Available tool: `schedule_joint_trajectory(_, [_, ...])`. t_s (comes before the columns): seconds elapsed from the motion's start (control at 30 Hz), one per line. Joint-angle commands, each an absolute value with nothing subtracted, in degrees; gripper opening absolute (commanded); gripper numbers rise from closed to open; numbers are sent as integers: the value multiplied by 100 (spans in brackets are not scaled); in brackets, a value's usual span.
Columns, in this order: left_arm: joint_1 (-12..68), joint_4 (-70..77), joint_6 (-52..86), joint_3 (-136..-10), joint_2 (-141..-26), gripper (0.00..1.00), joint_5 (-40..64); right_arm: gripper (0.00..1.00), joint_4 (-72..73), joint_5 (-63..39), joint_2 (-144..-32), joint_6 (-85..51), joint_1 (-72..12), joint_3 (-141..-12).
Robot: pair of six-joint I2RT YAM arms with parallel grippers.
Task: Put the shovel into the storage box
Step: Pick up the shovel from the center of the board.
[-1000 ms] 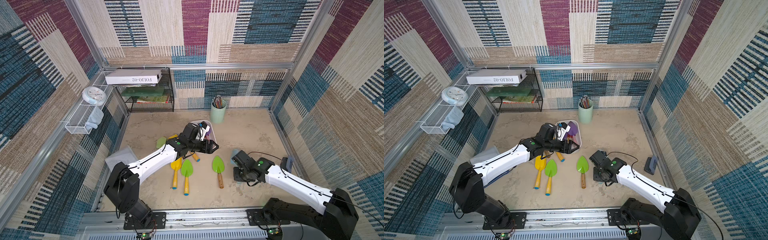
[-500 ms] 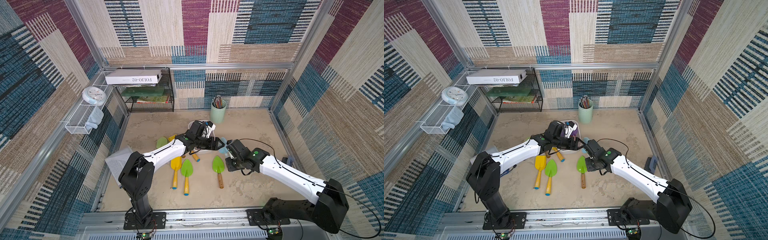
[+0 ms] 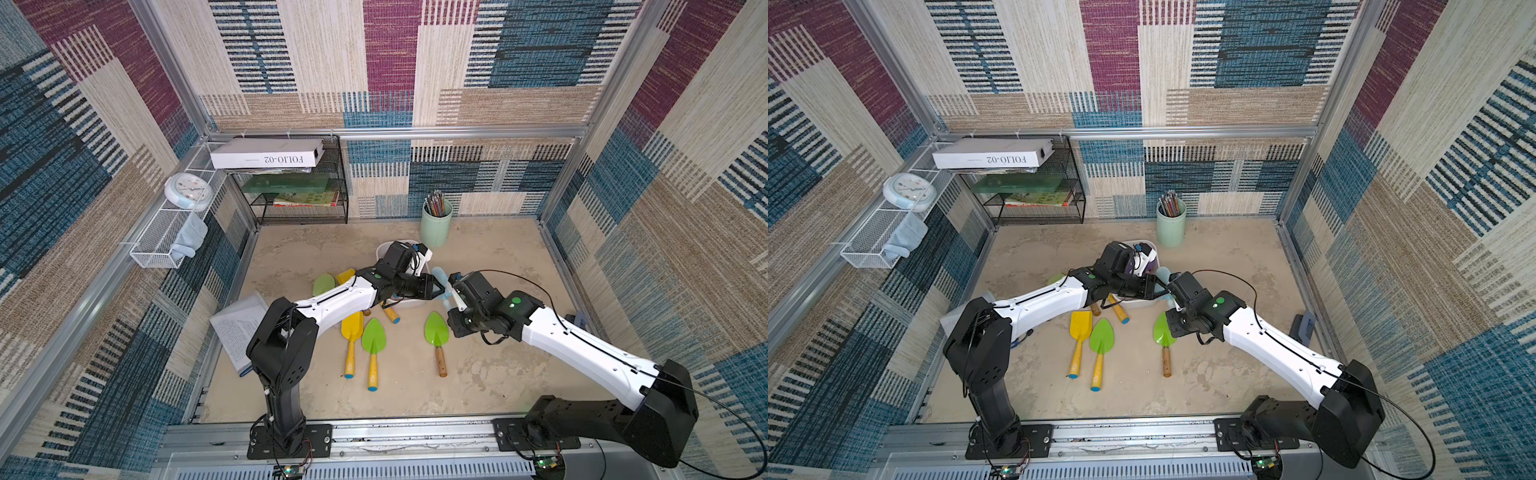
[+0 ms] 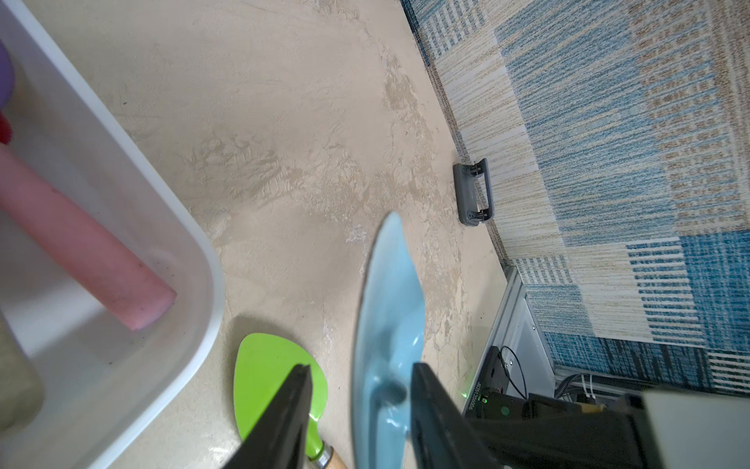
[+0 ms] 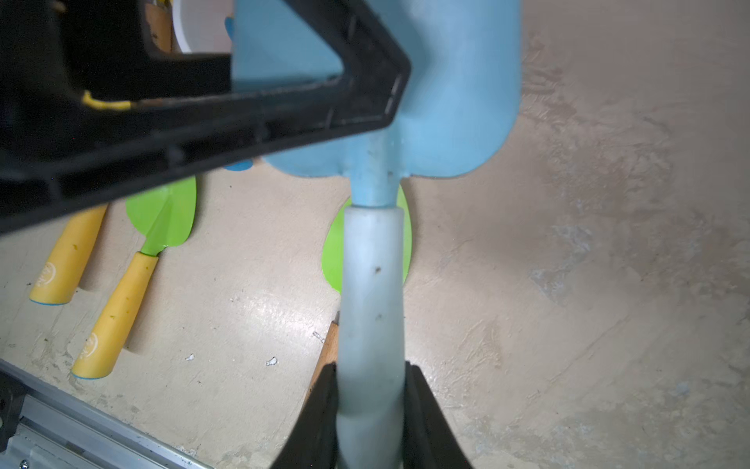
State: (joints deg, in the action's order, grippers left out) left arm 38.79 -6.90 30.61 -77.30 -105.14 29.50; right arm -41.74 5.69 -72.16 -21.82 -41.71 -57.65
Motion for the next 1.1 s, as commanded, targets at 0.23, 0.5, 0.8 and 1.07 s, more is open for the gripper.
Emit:
schedule_joint_trajectory(0.23, [3885, -435, 3055, -7673, -10415, 15, 2794, 0, -4033, 458, -7186, -2145, -4173, -5749])
schedule_joint_trajectory(0.5, [3885, -509, 3014, -7673, -10438, 0, 2626, 30, -3959, 474, -7113, -2201, -4174, -5794])
schedule_joint_trajectory(0.8, [3565, -843, 2787, -7981, -10574, 0, 2373, 69, -3825, 641, -6614, -2299, -4175, -5718])
schedule_joint_trajectory(1.07, [2746, -1490, 2331, -8860, -10966, 0, 2643, 70, -3844, 791, -6275, -2268, -4174, -5608])
